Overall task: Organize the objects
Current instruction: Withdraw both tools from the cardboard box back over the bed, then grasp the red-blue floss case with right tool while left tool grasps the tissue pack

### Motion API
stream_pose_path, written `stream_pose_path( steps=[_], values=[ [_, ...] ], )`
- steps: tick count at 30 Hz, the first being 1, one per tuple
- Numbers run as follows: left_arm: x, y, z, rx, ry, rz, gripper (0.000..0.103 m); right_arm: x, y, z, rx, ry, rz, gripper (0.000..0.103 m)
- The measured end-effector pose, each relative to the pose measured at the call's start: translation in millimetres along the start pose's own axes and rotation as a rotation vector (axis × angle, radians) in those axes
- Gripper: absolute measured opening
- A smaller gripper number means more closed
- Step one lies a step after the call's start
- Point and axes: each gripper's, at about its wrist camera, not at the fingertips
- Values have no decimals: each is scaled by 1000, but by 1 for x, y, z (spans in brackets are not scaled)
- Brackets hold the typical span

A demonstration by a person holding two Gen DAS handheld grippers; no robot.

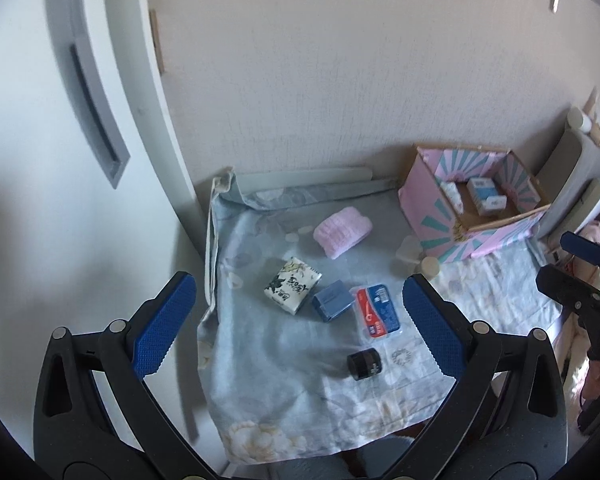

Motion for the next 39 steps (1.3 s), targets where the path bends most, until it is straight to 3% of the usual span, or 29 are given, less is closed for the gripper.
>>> stream_pose_path(
  steps=[12, 16, 27, 31, 34, 39],
  values=[
    [7, 123, -13, -88, 114, -295, 103, 17, 96, -32, 0, -34, -206, 103],
    [17, 147, -18, -110, 145, -353, 103, 24, 128, -40, 7, -55, -276, 103],
    [30, 185, -14, -118, 219, -395, 99, 38, 185, -48, 35, -58, -407, 101],
    [33, 195, -12, -96, 237, -396, 88, 41, 198, -47, 46, -52, -439, 97],
    [35, 201, -9, -84, 253, -401, 82, 43, 204, -46, 42, -45, -457, 89],
    [37, 201, -5, -65, 282, -384, 76, 45, 210, -45, 53, -2, -481, 83]
  ],
)
Point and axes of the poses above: each gripper's, at about its wrist camera, not at the fingertips, and y roughly the way its jaws point, z to its right, x to its underside, and after that the axes turned 1 degree about -z, right-handed
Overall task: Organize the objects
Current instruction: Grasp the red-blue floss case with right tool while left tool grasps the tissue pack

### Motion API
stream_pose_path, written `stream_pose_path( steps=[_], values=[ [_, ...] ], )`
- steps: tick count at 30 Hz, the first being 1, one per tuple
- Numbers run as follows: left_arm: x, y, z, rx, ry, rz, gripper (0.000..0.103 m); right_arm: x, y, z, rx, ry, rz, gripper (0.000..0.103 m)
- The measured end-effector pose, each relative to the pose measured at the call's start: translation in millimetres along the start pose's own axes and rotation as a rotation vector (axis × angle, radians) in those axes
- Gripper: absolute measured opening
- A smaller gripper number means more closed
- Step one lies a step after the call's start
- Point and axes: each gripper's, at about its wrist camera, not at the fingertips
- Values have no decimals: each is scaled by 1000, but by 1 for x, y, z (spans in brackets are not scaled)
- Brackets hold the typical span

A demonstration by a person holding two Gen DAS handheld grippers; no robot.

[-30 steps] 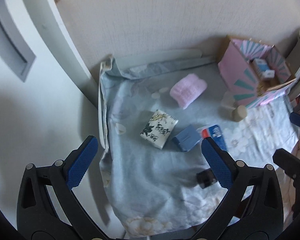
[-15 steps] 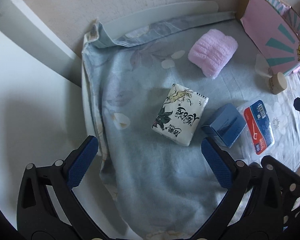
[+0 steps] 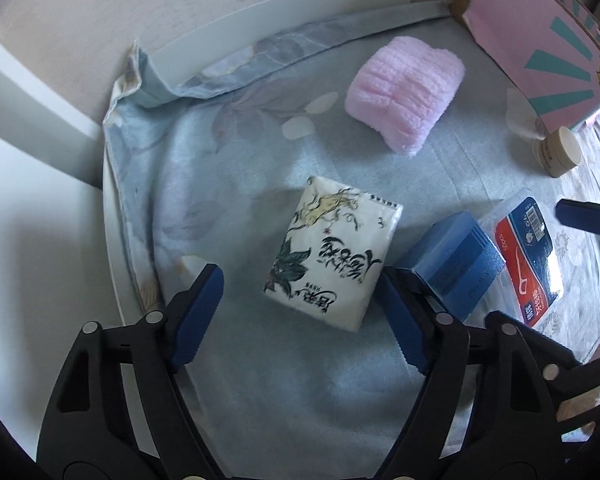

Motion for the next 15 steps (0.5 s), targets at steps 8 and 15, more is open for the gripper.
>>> stream_pose_path(
  steps=[8, 15],
  values=[
    [-4, -3, 2, 32, 39, 22, 63, -1, 10, -5, -20, -2, -33, 65],
    [-4, -7, 2, 68, 55, 40, 45, -3, 10, -5, 21, -19, -37, 57]
  ],
)
Point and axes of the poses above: each gripper's, at about its wrist camera, not at the fingertips, and y roughly the way its jaws point, z to its right, x to its underside, and after that the axes turned 1 degree about -z, right-handed
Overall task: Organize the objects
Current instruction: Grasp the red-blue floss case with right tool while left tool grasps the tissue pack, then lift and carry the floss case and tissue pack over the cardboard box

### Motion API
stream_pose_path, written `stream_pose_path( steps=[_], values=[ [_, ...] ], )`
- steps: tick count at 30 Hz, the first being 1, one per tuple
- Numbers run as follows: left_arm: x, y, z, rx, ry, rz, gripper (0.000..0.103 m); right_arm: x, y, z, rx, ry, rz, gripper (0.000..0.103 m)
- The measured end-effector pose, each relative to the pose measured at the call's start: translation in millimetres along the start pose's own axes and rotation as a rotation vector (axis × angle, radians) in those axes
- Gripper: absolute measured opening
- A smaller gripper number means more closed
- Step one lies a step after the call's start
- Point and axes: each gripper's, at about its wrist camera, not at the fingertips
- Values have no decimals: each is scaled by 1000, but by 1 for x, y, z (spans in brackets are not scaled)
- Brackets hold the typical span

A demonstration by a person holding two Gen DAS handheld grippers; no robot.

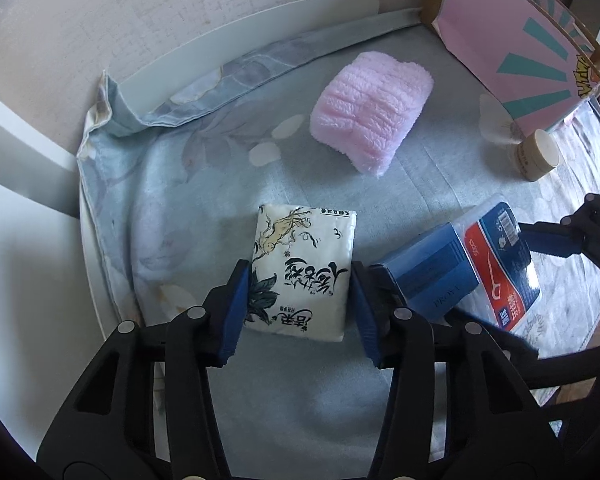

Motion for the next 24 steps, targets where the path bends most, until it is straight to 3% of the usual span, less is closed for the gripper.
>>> stream_pose_path(
  steps=[11, 13, 23, 24],
  values=[
    [9, -16, -17, 28, -81, 23, 44, 3, -10, 11, -26, 31, 12, 52],
    [13, -23, -22, 32, -111, 35, 44, 5, -16, 11, -14, -4, 58, 52],
    [29, -60, -47, 49, -214, 100, 44, 8, -47, 14, -24, -50, 110, 51],
    [39, -67, -30, 46, -220, 109, 44, 8, -52, 15, -21, -55, 121, 51]
  ],
)
Point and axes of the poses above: each gripper's, at about its wrist camera, not at the fingertips, and y roughly the way its jaws point, z to its right, x to its underside, and after that the axes turned 1 degree about -z, right-handed
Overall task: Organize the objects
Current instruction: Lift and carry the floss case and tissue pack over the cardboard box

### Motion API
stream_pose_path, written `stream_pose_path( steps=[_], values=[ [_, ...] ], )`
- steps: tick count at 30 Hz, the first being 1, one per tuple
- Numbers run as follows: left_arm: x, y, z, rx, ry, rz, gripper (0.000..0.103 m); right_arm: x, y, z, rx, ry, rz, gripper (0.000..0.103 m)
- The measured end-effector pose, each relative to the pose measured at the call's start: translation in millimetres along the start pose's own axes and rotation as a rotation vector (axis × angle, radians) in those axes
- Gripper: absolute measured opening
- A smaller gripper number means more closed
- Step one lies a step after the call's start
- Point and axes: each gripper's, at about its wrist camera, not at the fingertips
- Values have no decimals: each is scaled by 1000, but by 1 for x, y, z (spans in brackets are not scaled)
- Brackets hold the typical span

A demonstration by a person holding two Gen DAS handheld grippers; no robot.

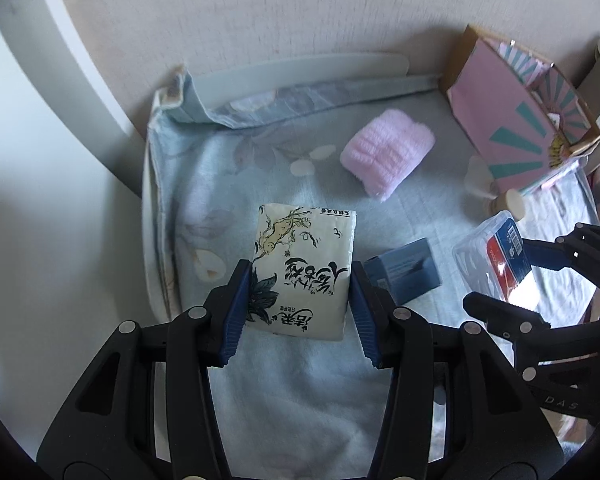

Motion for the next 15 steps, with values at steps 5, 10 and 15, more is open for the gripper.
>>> stream_pose_path(
  steps=[5, 10, 15],
  values=[
    [-15, 6, 22, 12, -28, 44, 44, 10, -23, -14, -10, -19, 35, 51],
    [-16, -15, 35, 26, -45, 80, 44, -2, -39, -24, -16, -40, 85, 51],
    [-18, -39, 50, 23, -51, 117, 44, -8, -56, -22, -23, -62, 130, 51]
  ],
)
Point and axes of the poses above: each gripper's, at about its wrist camera, not at the fingertips, and y roughly the way its jaws point, z to its right, x to its underside, and after that the axes turned 1 degree about -z, right-handed
